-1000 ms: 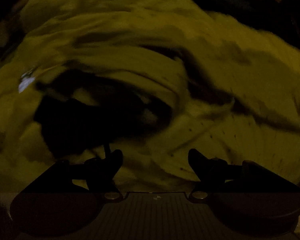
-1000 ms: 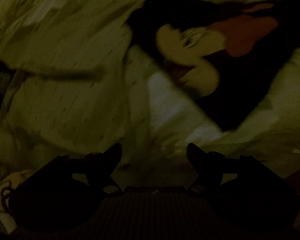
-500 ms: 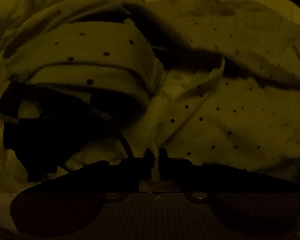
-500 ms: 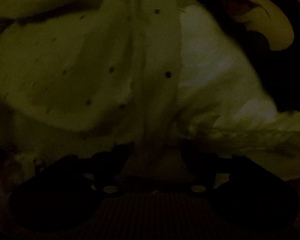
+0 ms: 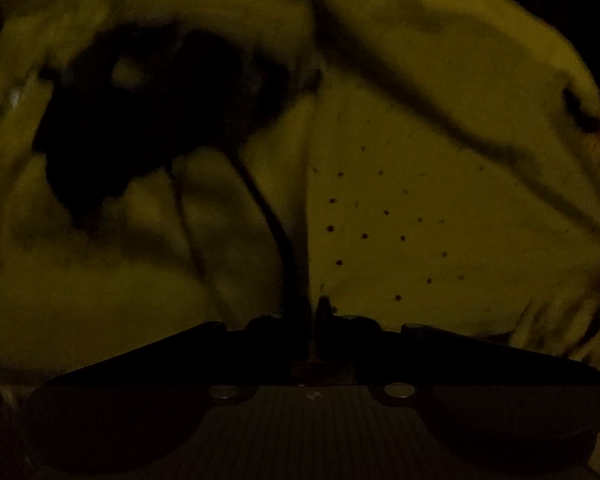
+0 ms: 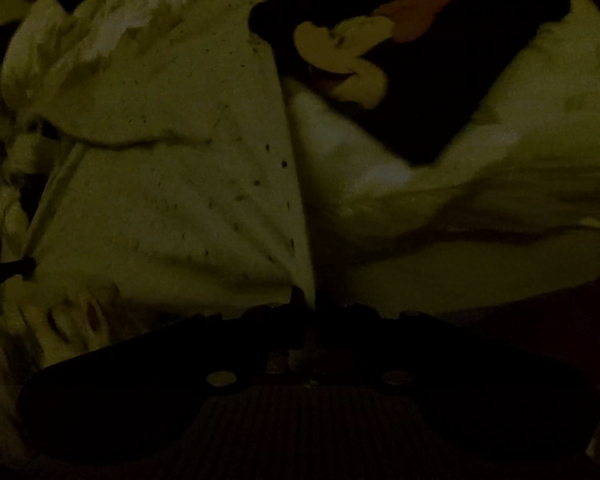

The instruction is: Fold large clothes

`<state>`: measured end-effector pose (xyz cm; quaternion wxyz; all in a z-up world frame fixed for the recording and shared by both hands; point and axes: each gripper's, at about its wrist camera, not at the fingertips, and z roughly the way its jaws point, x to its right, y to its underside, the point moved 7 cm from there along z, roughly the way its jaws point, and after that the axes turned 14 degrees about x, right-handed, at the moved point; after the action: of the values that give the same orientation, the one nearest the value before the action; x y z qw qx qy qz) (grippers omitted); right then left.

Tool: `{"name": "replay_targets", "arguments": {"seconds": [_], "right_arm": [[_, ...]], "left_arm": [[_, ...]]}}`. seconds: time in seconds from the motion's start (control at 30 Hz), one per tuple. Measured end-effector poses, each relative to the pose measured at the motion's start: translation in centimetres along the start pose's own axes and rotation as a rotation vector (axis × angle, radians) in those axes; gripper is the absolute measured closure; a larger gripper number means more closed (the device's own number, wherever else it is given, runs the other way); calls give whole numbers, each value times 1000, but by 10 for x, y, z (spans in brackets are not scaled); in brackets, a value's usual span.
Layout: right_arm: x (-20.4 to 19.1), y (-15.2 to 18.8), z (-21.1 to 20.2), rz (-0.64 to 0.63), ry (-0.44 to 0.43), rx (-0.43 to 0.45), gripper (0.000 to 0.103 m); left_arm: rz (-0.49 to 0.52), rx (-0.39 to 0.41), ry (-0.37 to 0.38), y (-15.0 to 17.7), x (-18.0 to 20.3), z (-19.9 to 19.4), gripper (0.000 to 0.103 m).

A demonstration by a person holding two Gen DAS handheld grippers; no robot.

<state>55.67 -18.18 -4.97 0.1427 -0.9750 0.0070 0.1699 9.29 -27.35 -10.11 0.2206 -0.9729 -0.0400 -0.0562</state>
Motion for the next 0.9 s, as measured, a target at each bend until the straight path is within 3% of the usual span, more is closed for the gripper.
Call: {"name": "replay_targets", "arguments": {"seconds": [0.17, 0.37, 0.57, 0.63, 0.7, 0.77, 0.83, 0.9], "right_arm": [[4, 11, 34, 1, 52, -70, 97], [-10, 29, 88, -160, 99, -192, 97], [-10, 29, 118, -181, 186, -241, 97], [-13, 25, 122, -195, 206, -255, 96], [-14, 23, 120, -191, 244, -255, 84], [-15, 21, 117, -176, 252, -241, 73], [-13, 22, 111, -153, 247, -223, 72], [-14, 20, 103, -115, 249, -200, 72]], "left_arm": [[-3, -83, -48, 38, -8, 30, 64], [-3, -138, -102, 48, -20, 65, 67], [74, -277, -171, 74, -20, 94, 61], [54, -279, -180, 80, -24, 93, 62], [21, -250, -200, 80, -30, 87, 49], [-34, -222, -230, 78, -40, 79, 11], [-90, -157, -264, 69, -53, 67, 1], [-142, -77, -288, 58, -61, 51, 0]]}}
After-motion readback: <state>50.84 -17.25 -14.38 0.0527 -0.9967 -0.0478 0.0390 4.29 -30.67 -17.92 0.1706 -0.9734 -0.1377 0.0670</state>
